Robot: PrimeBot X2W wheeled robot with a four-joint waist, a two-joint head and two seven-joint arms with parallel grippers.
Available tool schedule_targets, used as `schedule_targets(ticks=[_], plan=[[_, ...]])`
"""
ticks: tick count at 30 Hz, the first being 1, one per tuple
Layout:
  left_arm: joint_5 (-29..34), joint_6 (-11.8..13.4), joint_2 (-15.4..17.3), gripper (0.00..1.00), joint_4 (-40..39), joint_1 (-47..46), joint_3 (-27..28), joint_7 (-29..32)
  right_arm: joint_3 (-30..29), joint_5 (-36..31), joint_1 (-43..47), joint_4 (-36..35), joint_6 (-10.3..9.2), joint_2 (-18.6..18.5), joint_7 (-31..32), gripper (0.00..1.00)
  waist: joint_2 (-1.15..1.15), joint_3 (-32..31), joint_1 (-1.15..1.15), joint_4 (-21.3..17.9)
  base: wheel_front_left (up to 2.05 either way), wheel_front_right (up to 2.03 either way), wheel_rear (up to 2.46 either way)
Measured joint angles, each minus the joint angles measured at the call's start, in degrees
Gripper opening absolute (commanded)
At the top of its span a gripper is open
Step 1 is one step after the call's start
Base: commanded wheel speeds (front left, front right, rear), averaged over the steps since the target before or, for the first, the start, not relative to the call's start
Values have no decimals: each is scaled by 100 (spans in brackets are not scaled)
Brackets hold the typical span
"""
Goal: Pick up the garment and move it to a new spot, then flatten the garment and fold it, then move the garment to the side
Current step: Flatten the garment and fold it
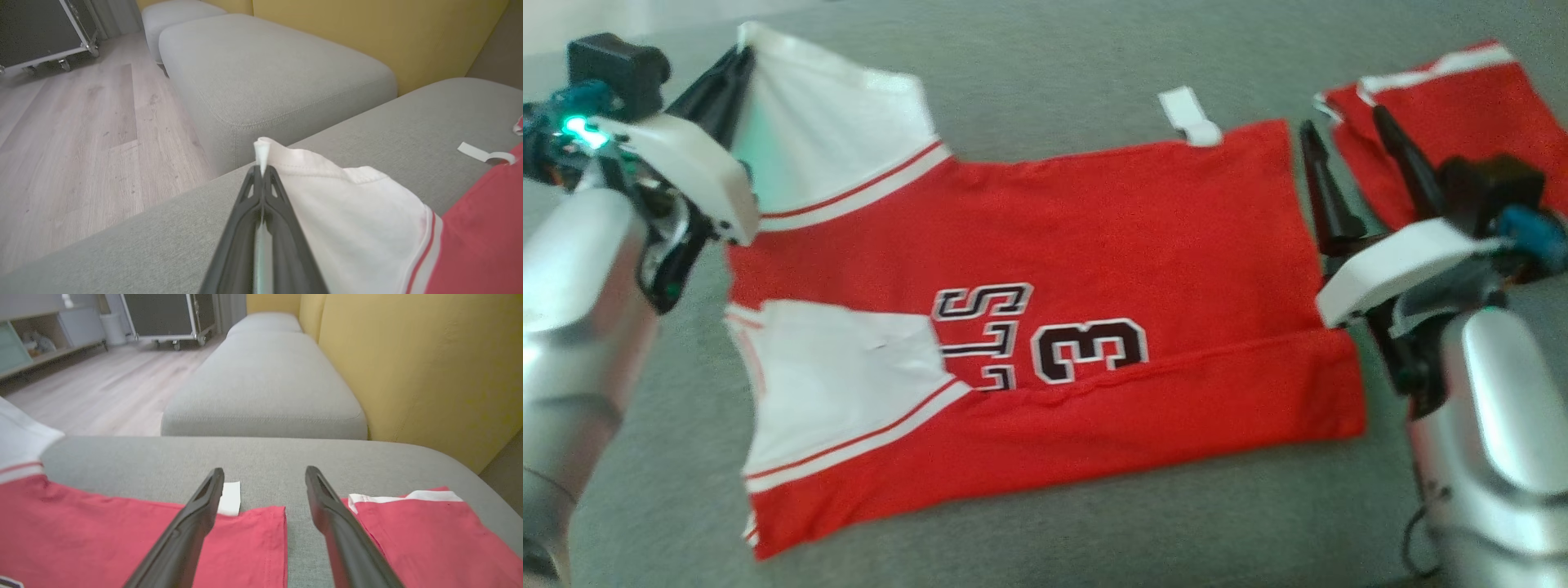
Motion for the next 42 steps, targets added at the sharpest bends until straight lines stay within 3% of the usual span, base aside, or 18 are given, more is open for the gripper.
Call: schedule_targets(ticks=[7,12,21,31,32,33,34,42], plan=[[42,0,-26,0,-834,325,-303,-396,236,387,-577,1109,0,-801,1274,100,0,-187,0,657,0,0,0],[100,0,-5,0,-1538,482,-616,-392,345,436,-985,2109,0,-1247,1628,100,0,-207,0,1058,0,0,0],[138,60,144,0,-2407,744,-758,-254,522,292,-1668,3474,0,-1391,1484,100,0,-55,0,1306,0,0,0],[27,232,320,0,-2749,740,-710,-135,1036,339,-2377,4156,0,-1400,1224,100,0,242,1,1335,0,0,0],[23,255,326,0,-2748,740,-709,-134,1106,405,-2444,4209,0,-1389,1226,95,0,270,1,1331,0,0,0],[23,257,328,0,-2739,740,-710,-134,1199,483,-2501,4261,0,-1384,1236,30,0,281,2,1324,0,0,0],[23,266,330,0,-2736,740,-708,-134,1293,544,-2543,4296,0,-1384,1241,0,0,283,2,1318,0,0,0],[24,538,387,0,-2413,719,-530,-237,1435,1002,-2701,4442,0,-1362,702,0,0,249,0,1162,0,0,0]])
